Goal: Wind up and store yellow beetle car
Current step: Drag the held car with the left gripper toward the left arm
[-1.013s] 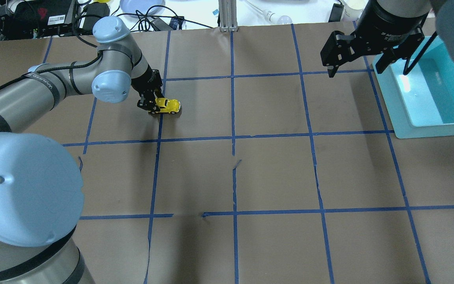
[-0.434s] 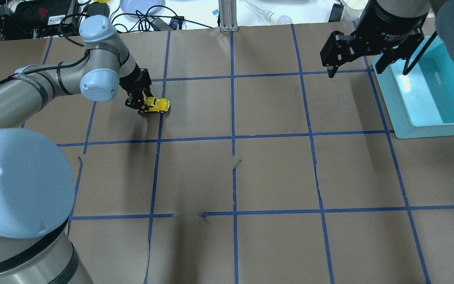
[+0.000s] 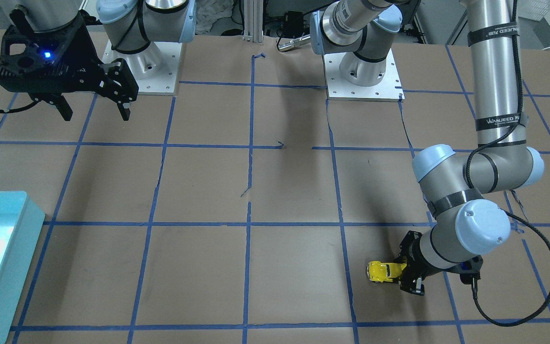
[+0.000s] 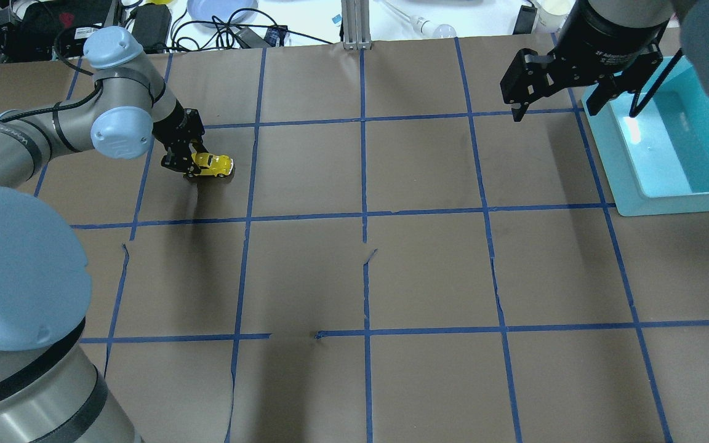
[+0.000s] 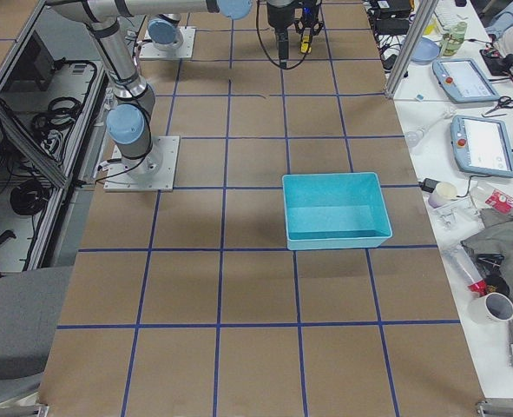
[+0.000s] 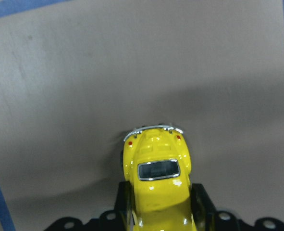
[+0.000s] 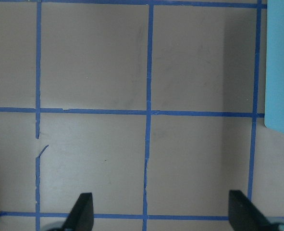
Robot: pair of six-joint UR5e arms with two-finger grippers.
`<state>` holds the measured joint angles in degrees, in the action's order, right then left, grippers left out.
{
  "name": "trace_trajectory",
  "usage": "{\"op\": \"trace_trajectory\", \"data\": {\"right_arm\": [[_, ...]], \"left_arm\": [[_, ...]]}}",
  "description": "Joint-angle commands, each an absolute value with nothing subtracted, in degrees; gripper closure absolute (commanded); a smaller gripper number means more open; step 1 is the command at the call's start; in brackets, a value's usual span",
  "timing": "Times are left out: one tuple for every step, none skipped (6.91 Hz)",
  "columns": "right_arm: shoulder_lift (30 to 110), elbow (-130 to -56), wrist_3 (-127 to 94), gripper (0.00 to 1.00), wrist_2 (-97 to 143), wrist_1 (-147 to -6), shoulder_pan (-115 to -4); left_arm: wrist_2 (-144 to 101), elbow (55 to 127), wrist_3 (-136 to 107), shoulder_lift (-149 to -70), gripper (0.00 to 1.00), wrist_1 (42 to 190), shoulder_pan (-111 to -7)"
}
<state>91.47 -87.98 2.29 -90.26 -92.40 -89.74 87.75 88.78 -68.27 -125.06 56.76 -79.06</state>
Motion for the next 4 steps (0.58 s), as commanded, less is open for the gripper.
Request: {"op": "trace_trajectory", "data": {"right_arm": [[91.41,-87.98,2.20,0.00,-90.26,-92.46,-89.74],[91.41,-87.98,2.28,0.00,-90.26,-92.46,-89.74],[91.49,-87.98,2.29,0.00,-90.26,-92.46,-89.74],[91.41,-87.98,2.29,0.00,-90.26,-92.46,-89.74]], "left_arm": [[88.07,88.77,-65.58,-125.16,1.00,56.78,-76.48],[88.07,88.60,-63.57,-125.16,1.00,56.78,-75.33],[88.07,88.25,-62.41,-125.16,1.00,56.78,-74.10],[87.98,88.59,-58.66,-125.16,1.00,56.78,-72.44]]}}
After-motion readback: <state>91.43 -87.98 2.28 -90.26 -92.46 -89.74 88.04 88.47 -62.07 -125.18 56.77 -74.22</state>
